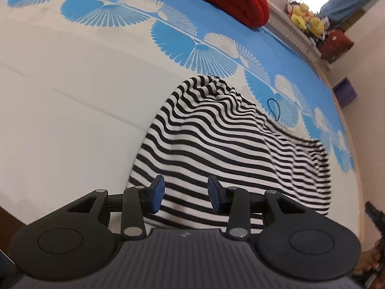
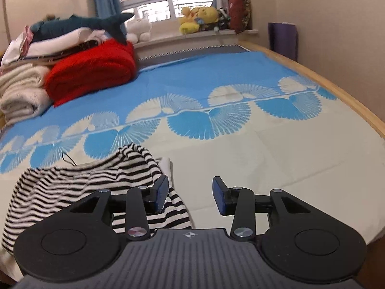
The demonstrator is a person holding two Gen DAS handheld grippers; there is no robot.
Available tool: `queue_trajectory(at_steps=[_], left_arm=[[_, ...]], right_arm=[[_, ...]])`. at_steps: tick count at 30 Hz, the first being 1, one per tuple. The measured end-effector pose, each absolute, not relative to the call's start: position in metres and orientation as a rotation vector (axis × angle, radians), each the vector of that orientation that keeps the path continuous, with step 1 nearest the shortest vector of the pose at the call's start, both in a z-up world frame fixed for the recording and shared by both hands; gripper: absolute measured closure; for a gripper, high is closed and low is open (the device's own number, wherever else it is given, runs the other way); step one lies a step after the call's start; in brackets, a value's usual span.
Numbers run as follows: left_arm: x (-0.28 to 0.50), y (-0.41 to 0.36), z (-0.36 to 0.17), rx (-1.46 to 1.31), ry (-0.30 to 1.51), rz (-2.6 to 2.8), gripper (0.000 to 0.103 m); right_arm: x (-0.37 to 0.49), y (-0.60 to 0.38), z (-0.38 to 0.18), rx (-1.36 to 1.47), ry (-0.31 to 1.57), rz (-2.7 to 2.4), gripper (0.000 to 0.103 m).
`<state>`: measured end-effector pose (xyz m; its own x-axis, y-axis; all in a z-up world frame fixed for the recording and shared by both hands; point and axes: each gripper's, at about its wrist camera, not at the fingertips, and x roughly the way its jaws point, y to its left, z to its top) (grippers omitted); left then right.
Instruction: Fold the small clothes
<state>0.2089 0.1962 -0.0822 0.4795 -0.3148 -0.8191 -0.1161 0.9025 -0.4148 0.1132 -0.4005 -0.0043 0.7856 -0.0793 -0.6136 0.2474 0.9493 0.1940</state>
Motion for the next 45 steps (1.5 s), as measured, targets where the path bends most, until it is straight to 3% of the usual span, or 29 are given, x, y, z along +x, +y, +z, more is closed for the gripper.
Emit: queue_trajectory(at_steps=[7, 16, 20, 29, 30, 33, 34, 41, 45], left_arm=[[0.194, 0.205, -0.094, -0.621, 1.122, -0.098, 0.059], [0.194, 0.198, -0.133, -0.673, 1.216, -0.017, 0.057], [0.193, 0.199, -0.160, -0.758, 1.272, 0.058, 0.044], [0.195, 0.194, -0.171, -0.877, 1.154, 0.132, 0.043], [0.195, 0.192, -0.171, -0.873, 1.142, 0.139, 0.046], [0.193, 0.191, -0.172, -0.860, 1.116, 0.161, 0.088], [0.192, 0.192, -0.171, -0.860, 1.107, 0.153, 0.091], [0.179, 0.201, -0.118, -0.768, 0.917, 0.072, 0.094], [0.174, 0.204, -0.120, -0.638, 0.977, 0.157, 0.094]], right_arm=[[0.086, -0.394, 0.023, 0.302, 0.562, -0.142, 0.061], [0.096, -0.410, -0.006, 0.345, 0.595, -0.150, 0.061], [0.101, -0.418, -0.009, 0.407, 0.604, -0.141, 0.061], [0.108, -0.418, -0.015, 0.410, 0.636, -0.123, 0.061], [0.109, -0.418, -0.016, 0.406, 0.639, -0.123, 0.061], [0.111, -0.417, -0.017, 0.405, 0.647, -0.133, 0.061], [0.112, -0.417, -0.017, 0.407, 0.649, -0.136, 0.061], [0.117, -0.410, -0.018, 0.423, 0.646, -0.158, 0.061], [0.120, -0.404, -0.019, 0.418, 0.650, -0.156, 0.061]])
